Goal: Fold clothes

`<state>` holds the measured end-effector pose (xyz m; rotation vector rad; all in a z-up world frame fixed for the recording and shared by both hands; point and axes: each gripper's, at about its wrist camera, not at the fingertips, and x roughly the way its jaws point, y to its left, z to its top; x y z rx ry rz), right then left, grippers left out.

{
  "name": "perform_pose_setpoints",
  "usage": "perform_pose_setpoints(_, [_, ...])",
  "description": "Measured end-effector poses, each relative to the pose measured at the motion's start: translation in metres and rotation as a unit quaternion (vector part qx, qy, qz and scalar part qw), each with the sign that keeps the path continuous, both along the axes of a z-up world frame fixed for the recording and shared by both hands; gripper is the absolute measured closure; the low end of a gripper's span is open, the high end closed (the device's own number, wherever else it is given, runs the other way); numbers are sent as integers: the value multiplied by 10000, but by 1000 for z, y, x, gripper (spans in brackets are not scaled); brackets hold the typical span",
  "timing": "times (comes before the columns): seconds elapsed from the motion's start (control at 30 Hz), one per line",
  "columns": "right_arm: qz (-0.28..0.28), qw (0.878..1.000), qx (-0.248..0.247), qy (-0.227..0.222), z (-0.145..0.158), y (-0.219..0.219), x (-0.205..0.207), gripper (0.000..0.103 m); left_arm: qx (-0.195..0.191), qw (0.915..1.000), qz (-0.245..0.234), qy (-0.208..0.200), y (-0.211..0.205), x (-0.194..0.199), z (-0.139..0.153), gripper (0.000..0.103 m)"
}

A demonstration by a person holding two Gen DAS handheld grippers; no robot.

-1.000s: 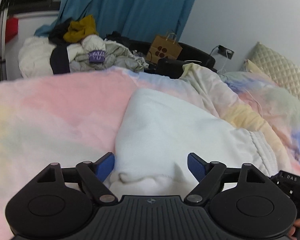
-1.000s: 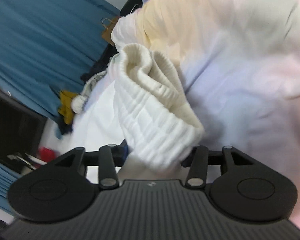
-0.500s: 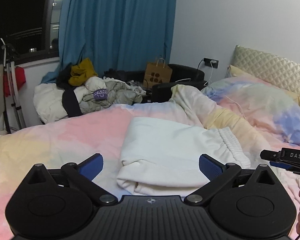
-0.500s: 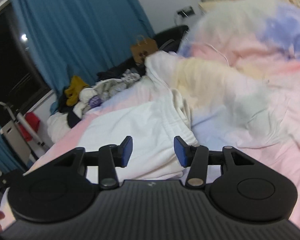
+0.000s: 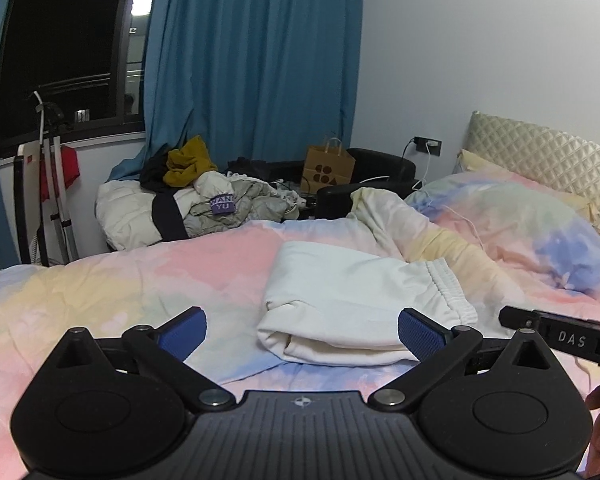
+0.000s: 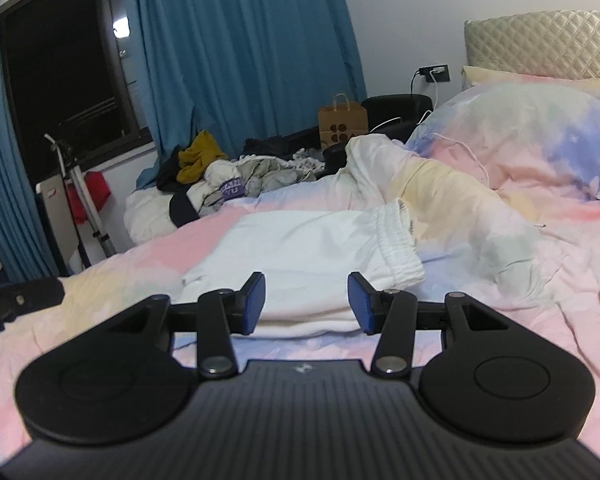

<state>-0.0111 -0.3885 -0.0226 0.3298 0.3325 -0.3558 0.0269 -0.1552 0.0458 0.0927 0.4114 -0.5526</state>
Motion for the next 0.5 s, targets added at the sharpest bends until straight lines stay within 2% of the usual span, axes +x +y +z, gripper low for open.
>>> perform_pose_setpoints(0.2, [-85,9999,-101,89,-6,16,2,52,-8,9999,131,-40,17,-7,-9,0])
perform_pose_setpoints(0.3, [-140,9998,12,115,-15,19,8,51,4,9997,225,-61,26,-5,-15,0])
perform_pose_setpoints(0.43, [-114,9992,-243,296,-24,32,23,51,7,9995,306,-43,36,1,-23,0])
perform_pose_setpoints(0.5, [-133,9986,-379,342,-28,38,28,41,-38,9995,323,29,40,6,-25,0])
